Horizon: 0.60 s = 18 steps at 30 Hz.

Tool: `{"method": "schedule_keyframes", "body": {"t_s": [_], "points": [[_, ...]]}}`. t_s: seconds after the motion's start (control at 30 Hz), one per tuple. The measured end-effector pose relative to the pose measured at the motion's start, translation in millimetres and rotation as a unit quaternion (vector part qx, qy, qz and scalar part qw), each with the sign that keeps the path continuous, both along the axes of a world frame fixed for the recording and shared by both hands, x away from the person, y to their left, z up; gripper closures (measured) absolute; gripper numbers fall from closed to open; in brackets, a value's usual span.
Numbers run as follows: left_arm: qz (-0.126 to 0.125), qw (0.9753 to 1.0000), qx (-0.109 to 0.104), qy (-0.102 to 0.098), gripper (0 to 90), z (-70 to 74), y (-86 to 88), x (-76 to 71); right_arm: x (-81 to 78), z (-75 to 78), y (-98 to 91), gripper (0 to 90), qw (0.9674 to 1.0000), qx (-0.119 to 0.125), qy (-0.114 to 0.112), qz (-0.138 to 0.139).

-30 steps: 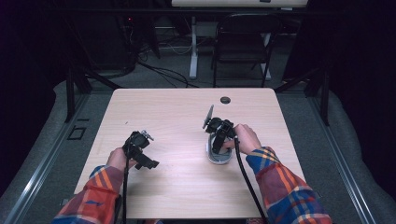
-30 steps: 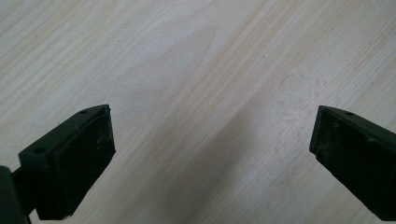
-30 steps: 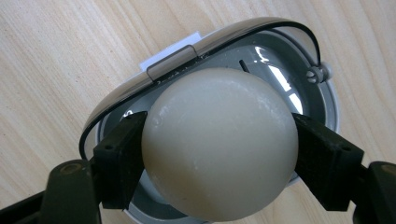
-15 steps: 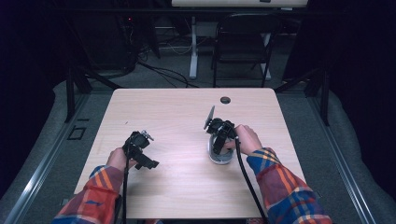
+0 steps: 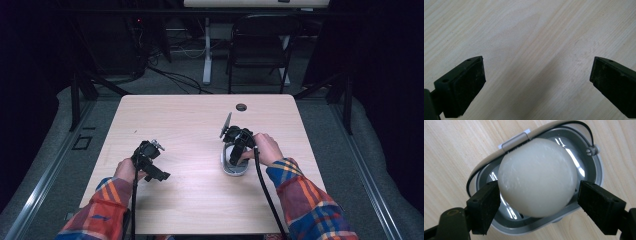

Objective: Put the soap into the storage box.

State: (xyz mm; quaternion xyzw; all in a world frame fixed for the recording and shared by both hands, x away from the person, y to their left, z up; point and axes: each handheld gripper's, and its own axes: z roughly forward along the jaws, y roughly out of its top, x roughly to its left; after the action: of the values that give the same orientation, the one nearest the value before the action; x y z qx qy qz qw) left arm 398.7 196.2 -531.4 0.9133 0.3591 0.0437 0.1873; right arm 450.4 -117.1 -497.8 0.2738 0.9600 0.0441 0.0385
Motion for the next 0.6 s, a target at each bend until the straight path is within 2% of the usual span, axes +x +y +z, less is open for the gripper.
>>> {"method": "schedule_keyframes", "body": {"t_s": [0.2, 0.47, 0.53, 0.6], "points": [[0.002, 1.0, -0.001, -0.001, 0.0, -0.1, -0.2, -0.3, -6.8, 18.7, -7.0, 13.2, 0.9996, 0.025, -0.015, -0.004], [0.002, 1.0, -0.002, -0.002, 0.0, 0.1, -0.5, -0.8, -17.5, 38.8, -22.9, 6.5, 0.9989, 0.033, -0.032, -0.012], [0.002, 1.0, -0.001, -0.002, 0.0, 0.3, -0.4, -0.8, -21.0, 42.5, -28.4, 5.9, 0.998, 0.045, -0.039, -0.021], [0.002, 1.0, 0.0, -0.002, 0.0, 0.3, -0.3, -0.8, -22.7, 46.7, -33.2, 4.5, 0.9982, 0.041, -0.038, -0.021]]}}
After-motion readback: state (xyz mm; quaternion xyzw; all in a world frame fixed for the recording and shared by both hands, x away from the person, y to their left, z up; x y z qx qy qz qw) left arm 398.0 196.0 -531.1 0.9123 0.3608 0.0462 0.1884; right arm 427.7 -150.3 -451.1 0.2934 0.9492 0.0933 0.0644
